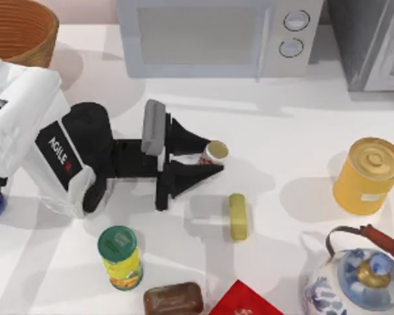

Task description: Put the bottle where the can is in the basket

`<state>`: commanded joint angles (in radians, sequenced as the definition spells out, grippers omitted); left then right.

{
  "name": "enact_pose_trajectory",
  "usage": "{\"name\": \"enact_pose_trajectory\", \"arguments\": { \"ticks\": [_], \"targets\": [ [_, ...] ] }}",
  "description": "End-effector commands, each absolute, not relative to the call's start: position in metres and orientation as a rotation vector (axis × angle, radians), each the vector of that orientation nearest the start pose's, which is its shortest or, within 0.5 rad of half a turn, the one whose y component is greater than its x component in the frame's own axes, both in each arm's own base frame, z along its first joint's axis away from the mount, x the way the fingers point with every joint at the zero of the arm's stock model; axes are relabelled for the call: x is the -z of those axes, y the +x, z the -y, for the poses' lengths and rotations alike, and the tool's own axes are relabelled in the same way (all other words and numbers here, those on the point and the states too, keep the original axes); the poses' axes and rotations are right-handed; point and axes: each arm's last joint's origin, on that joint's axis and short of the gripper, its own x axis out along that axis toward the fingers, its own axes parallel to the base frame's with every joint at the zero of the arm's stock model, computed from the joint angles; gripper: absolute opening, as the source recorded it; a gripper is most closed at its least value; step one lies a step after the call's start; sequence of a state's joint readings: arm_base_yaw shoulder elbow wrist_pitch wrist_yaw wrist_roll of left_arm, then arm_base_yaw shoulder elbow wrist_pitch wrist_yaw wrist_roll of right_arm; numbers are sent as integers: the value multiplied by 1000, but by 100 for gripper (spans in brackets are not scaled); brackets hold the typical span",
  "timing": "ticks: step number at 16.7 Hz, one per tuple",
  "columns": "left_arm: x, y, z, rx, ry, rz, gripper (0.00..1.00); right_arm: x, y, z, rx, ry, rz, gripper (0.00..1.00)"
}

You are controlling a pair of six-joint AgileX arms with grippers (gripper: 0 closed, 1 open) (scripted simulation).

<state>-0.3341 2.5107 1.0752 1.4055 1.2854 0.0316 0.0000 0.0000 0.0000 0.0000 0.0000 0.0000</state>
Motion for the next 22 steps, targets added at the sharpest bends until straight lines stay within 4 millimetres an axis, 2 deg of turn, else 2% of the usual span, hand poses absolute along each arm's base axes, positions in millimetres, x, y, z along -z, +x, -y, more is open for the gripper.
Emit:
{"name": "enact_pose_trajectory", "arguments": {
  "ticks": [2,15,22],
  "targets": [
    [-18,377,158,1591,0,0,0,-160,106,1,0,0,0,100],
    [-18,377,158,1591,0,0,98,-160,106,1,0,0,0,100],
    [-18,377,158,1591,0,0,100,-160,106,1,0,0,0,100]
  ]
}}
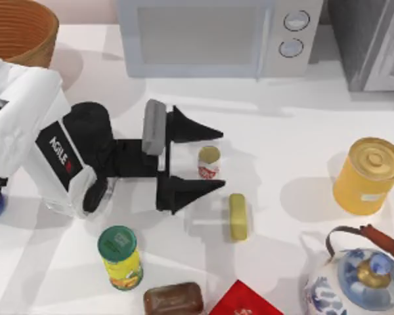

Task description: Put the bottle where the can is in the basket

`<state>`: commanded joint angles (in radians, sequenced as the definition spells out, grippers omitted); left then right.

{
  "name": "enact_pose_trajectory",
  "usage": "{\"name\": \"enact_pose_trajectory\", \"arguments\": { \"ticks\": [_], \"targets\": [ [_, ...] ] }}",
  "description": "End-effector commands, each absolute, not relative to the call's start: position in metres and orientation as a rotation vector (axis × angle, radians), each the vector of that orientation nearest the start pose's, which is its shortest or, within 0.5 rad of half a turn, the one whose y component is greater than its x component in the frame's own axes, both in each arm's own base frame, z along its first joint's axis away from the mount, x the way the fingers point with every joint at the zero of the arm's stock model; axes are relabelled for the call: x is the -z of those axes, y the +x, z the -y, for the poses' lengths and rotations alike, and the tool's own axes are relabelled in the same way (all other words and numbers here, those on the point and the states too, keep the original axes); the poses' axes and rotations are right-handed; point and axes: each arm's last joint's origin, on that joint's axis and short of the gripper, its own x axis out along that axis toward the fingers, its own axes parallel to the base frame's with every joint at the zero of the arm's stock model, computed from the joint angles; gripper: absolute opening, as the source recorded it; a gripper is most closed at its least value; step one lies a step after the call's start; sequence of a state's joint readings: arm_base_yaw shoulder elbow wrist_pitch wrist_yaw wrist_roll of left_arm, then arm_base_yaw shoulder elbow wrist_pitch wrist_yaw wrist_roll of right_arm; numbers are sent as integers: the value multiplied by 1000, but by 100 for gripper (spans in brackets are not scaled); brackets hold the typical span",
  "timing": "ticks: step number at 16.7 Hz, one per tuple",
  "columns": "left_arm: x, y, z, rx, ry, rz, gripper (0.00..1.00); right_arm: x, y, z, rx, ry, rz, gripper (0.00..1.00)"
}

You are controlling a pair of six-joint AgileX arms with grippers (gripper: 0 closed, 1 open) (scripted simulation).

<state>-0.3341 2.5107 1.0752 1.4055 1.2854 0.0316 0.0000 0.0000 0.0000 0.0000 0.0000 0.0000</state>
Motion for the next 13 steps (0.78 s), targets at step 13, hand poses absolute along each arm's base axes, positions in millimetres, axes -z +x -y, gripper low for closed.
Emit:
{"name": "enact_pose_trajectory", "arguments": {
  "ticks": [13],
  "targets": [
    [-139,355,86,1082,-34,-96,100,-160,106,1,0,0,0,100]
  ]
}}
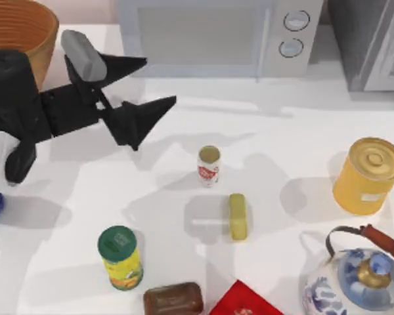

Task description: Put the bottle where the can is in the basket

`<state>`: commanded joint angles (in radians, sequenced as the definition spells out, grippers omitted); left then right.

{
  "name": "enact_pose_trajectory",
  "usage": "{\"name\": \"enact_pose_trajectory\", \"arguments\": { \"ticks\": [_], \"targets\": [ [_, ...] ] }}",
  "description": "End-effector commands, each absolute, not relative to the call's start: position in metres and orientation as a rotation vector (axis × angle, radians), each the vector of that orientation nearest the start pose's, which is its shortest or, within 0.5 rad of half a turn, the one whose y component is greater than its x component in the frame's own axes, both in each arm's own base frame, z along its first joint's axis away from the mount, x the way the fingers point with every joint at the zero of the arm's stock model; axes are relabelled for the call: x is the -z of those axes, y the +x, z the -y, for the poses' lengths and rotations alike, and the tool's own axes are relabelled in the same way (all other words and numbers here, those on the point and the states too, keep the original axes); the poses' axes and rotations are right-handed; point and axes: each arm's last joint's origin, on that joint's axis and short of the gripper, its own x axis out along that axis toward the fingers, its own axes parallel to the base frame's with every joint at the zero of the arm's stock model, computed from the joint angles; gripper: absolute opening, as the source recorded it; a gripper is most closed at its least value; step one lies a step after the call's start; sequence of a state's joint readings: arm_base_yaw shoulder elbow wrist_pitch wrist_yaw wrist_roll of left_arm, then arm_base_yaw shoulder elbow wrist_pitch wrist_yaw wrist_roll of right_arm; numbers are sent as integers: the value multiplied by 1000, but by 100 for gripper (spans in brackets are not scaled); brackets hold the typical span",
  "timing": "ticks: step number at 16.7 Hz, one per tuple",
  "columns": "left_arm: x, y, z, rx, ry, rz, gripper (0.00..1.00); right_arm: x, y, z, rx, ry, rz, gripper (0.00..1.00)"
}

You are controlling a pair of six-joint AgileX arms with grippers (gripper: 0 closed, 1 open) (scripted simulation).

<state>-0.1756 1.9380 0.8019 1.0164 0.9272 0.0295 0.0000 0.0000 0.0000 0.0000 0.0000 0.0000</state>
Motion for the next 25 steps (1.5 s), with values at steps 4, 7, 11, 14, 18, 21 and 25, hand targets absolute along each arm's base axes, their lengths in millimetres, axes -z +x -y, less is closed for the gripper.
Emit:
{"name": "enact_pose_trajectory", "arguments": {
  "ticks": [4,7,11,14,18,21,25],
  "targets": [
    [-210,290,49,787,-16,-74,100,-160,106,1,0,0,0,100],
    [-236,225,29,574,-1,-39,100,-160,106,1,0,0,0,100],
    [-226,153,14,322,9,7,100,-160,106,1,0,0,0,100],
    [-201,123,7,171,7,19,100,-160,106,1,0,0,0,100],
    [-170,108,2,38,2,8,100,-160,106,1,0,0,0,100],
    [-160,106,1,0,0,0,100,-160,106,1,0,0,0,100],
    [-160,106,1,0,0,0,100,-160,106,1,0,0,0,100]
  ]
}}
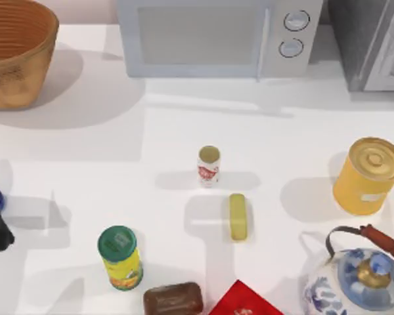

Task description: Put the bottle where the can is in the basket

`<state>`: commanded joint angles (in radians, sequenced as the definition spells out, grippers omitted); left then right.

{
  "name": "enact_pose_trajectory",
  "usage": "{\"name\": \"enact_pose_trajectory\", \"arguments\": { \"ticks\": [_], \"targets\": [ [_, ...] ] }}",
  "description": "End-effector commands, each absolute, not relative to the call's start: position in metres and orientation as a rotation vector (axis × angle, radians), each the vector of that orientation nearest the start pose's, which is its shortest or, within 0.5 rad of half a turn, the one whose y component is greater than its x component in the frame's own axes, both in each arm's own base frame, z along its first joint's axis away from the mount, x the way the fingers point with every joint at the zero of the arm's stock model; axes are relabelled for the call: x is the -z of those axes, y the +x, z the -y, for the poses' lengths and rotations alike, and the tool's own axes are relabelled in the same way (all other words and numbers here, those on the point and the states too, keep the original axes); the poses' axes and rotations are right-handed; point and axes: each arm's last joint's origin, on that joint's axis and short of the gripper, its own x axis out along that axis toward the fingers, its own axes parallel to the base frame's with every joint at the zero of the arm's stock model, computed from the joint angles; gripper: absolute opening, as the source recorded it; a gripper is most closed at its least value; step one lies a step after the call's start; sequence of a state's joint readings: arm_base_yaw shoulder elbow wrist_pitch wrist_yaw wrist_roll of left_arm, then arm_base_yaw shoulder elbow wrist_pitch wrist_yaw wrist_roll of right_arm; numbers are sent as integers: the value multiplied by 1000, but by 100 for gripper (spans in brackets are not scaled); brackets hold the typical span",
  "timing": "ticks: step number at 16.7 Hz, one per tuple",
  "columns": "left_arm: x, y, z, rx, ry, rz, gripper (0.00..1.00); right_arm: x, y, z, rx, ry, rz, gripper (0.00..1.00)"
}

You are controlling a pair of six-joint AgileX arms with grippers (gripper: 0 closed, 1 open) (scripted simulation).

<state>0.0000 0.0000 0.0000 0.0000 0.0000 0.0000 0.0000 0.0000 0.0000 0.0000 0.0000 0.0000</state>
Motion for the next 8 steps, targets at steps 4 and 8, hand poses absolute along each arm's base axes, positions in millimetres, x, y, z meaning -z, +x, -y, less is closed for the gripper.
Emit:
{"name": "enact_pose_trajectory", "arguments": {
  "ticks": [4,8],
  "targets": [
    [-162,107,-1,-23,6,-2,100,-160,106,1,0,0,0,100],
    [-163,118,-12,-88,27,-44,100,-160,106,1,0,0,0,100]
  ]
}}
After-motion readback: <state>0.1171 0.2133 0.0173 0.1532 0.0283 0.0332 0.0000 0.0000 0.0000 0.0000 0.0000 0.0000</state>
